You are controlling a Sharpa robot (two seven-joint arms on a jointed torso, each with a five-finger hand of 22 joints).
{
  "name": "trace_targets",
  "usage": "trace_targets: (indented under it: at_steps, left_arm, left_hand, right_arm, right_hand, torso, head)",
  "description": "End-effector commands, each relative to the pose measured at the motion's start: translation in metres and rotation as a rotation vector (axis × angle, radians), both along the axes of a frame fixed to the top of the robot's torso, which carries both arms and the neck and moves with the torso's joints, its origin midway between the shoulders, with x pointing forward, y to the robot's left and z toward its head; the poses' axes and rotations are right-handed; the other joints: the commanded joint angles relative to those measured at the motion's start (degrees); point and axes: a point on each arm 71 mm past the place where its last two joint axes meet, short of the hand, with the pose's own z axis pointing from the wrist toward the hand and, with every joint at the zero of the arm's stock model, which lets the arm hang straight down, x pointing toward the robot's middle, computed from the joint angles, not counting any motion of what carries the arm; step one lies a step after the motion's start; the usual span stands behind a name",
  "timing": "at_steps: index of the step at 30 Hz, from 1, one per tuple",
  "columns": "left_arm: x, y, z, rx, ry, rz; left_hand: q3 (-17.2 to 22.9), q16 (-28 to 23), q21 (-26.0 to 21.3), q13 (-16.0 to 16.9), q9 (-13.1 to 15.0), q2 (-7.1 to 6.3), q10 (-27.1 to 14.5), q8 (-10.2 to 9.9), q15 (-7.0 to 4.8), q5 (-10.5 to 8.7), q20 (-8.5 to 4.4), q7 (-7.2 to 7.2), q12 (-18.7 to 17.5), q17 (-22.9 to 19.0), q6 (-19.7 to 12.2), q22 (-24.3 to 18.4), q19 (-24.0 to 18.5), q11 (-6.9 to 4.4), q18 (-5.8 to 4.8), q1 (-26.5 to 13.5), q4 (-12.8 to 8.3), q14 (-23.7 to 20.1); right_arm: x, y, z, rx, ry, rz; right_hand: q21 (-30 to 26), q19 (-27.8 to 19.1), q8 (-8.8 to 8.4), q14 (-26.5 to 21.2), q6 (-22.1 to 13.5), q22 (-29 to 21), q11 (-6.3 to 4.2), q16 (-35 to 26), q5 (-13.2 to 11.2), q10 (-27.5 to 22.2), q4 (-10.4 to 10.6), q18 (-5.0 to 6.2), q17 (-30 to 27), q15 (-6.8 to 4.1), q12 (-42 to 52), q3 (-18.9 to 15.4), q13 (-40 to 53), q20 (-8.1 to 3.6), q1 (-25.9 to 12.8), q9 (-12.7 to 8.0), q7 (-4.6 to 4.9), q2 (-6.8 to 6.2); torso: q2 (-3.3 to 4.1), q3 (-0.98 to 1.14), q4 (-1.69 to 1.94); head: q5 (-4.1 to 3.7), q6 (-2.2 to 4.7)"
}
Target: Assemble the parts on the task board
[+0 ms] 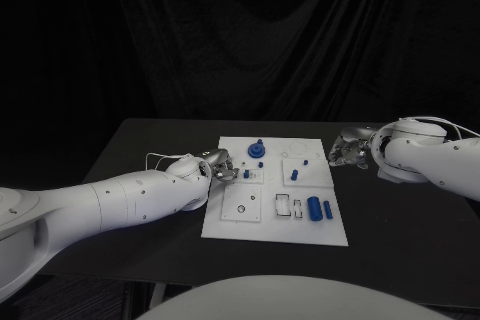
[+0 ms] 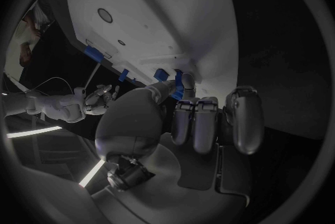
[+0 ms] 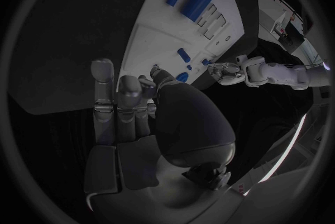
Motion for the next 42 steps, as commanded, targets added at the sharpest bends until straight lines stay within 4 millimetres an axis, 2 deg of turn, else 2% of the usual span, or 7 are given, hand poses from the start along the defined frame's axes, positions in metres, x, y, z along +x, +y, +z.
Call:
trace_targets:
  at_steps: [1, 10, 17, 21, 26, 30, 42]
  left_arm:
    - [-0.003, -0.002, -0.003, 0.003, 0.021, -0.018]
    - [-0.005, -0.001, -0.004, 0.006, 0.031, -0.020]
    - [-0.005, 0.000, -0.006, 0.010, 0.038, -0.024]
    - [-0.004, 0.001, -0.007, 0.016, 0.044, -0.022]
    - [-0.004, 0.004, -0.009, 0.022, 0.047, -0.017]
    - [-0.003, 0.005, -0.010, 0.023, 0.048, -0.015]
    - [-0.003, 0.010, -0.010, 0.013, 0.034, -0.024]
  left_hand:
    - [0.37, 0.15, -0.28, 15.09, 1.54, 0.40, 6.05, 0.37, -0.41, 0.17, -0.32, -0.21, 0.20, 15.09, 0.22, 10.89, 0.66, -0.47, -0.88, -0.20, -0.03, 6.15]
    - [0.36, 0.15, -0.50, 15.09, 1.54, 0.40, 6.05, 0.37, -0.41, 0.15, -0.32, -0.22, 0.20, 15.09, 0.26, 10.81, 0.56, -0.47, -0.82, -0.22, -0.01, 6.15]
    - [-1.09, 0.15, -0.96, 15.09, 1.48, 0.66, 6.05, -0.25, -0.35, -3.64, -0.29, -0.08, 0.20, 15.09, 0.11, 10.72, 0.41, -0.37, -0.78, -1.62, 1.75, 6.15]
    - [-4.72, 0.15, -1.35, 15.09, 1.34, 0.93, 6.05, -1.44, -0.01, -7.17, -0.04, 0.39, 0.20, 15.09, 0.03, 10.68, 0.29, 0.03, -0.74, -4.63, 5.76, 6.15]
    - [-9.31, 0.15, -1.52, 15.09, 1.07, 1.16, 6.05, -3.13, 0.27, -8.83, 0.22, 0.74, 0.20, 15.09, 0.35, 10.70, 0.28, 0.34, -0.73, -7.49, 9.81, 6.15]
    - [-12.63, 0.15, -1.65, 15.09, 1.06, 2.16, 6.05, -4.59, 0.35, -10.45, 0.34, 0.82, 0.20, 15.09, 0.80, 10.71, 0.29, 0.44, -0.70, -9.12, 12.44, 6.15]
    - [-18.85, 0.15, -1.89, 15.09, 1.35, 6.76, 6.05, -6.77, 0.50, -11.24, 0.50, 0.93, 0.20, 15.09, 1.76, 10.71, 0.28, 0.60, -0.68, -15.74, 13.01, 6.15]
  right_arm:
    - [-0.001, -0.002, -0.002, -0.018, 0.012, -0.012]
    - [-0.001, -0.002, -0.002, -0.023, 0.017, -0.014]
    - [0.000, -0.002, -0.002, -0.028, 0.023, -0.014]
    - [0.000, -0.002, -0.003, -0.030, 0.025, -0.016]
    - [0.000, -0.003, -0.003, -0.033, 0.028, -0.018]
    - [0.000, -0.003, -0.003, -0.034, 0.030, -0.018]
    - [0.000, -0.003, -0.003, -0.037, 0.034, -0.017]
  right_hand:
    - [-0.18, -0.47, -0.20, -0.49, 0.30, 2.40, -0.04, -0.23, 0.39, -0.38, -0.08, 1.09, -0.07, -0.10, -0.28, 0.32, -0.05, -0.01, 0.70, -0.06, 0.12, 0.10]
    - [-0.18, -0.47, -0.20, -0.49, 0.30, 2.40, -0.04, -0.23, 0.39, -0.38, -0.08, 1.09, -0.07, -0.10, -0.28, 0.32, -0.05, -0.01, 0.70, -0.06, 0.12, 0.10]
    - [-0.72, -0.60, -0.24, -0.60, 0.26, 2.29, -0.02, -0.53, 0.40, -0.53, -0.11, 1.16, -0.27, -0.08, -0.52, 0.41, -0.23, 0.00, 0.70, -0.09, 0.14, 0.06]
    - [-0.95, -0.67, -0.25, -0.62, 0.24, 2.24, -0.01, -0.59, 0.41, -0.62, -0.11, 1.19, -0.30, -0.08, -0.65, 0.42, -0.33, 0.00, 0.70, -0.10, 0.14, 0.05]
    - [-1.07, -0.70, -0.26, -0.68, 0.23, 2.22, 0.00, -0.74, 0.41, -0.66, -0.11, 1.20, -0.40, -0.07, -0.70, 0.45, -0.37, 0.00, 0.69, -0.11, 0.15, 0.04]
    - [-1.20, -0.73, -0.27, -0.72, 0.22, 2.20, 0.01, -0.79, 0.42, -0.77, -0.12, 1.22, -0.43, -0.06, -0.85, 0.49, -0.48, 0.01, 0.69, -0.12, 0.15, 0.02]
    - [-1.49, -0.82, -0.23, -0.82, 0.33, 2.14, 0.04, -0.98, 0.44, -0.86, -0.08, 1.24, -0.54, -0.02, -0.95, 0.62, -0.53, 0.03, 0.62, -0.12, 0.17, 0.04]
  torso:
    - [0.03, 0.00, 0.01]
    - [-0.01, 0.01, 0.00]
    - [-0.01, 0.03, 0.05]
    - [-0.01, 0.04, -0.02]
    - [-0.01, 0.04, 0.05]
    - [-0.01, 0.05, -0.01]
    - [0.02, 0.00, -0.01]
  head:
    - [0.05, -0.01]
    - [0.15, -0.01]
    - [0.22, -0.01]
    - [0.25, -0.01]
    - [0.11, -0.01]
    - [0.21, -0.01]
    - [0.30, -0.01]
